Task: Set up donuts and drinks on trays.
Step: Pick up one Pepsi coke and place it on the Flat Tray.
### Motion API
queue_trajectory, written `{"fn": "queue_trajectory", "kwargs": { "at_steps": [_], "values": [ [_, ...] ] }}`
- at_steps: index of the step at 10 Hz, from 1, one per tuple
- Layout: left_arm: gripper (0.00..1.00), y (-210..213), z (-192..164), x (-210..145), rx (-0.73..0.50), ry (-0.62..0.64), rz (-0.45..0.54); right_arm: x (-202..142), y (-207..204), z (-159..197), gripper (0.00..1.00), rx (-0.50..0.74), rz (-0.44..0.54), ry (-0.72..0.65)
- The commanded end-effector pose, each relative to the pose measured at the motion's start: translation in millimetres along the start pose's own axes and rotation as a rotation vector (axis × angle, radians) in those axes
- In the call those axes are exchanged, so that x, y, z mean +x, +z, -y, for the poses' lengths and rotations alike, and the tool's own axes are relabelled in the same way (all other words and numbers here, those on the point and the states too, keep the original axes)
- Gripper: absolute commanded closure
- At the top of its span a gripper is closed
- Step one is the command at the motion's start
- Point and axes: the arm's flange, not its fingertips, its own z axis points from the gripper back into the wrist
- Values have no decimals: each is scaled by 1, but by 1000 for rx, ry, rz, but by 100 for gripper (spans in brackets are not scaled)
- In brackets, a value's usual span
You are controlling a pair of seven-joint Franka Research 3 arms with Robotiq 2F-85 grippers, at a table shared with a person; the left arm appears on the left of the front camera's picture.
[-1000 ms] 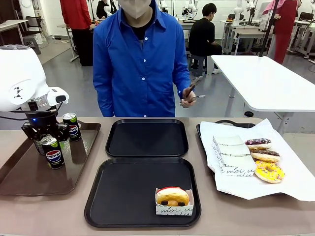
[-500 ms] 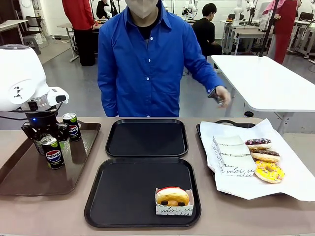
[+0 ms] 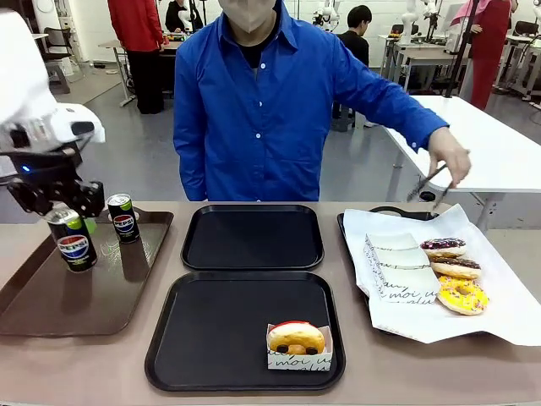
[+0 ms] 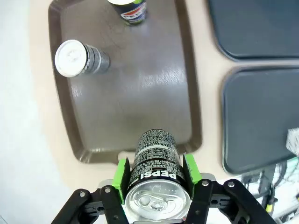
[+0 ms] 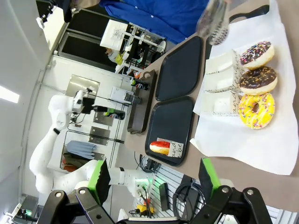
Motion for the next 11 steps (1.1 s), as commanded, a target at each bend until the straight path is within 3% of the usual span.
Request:
{"fn": "queue_trajectory", "kwargs": {
  "at_steps": [1,9,10,11],
  "values": [
    [100,33,0,-28,-34,-63,24,2,1,-1,0,24,18,15],
    [100,42,4,-33,-17,-52,27,2,1,-1,0,24,18,15],
    [42,38,4,-35,-19,-55,11,2,1,-1,0,24,18,15],
    [42,32,25,-38,-20,-100,7,2,1,-1,0,24,18,15]
  ]
}}
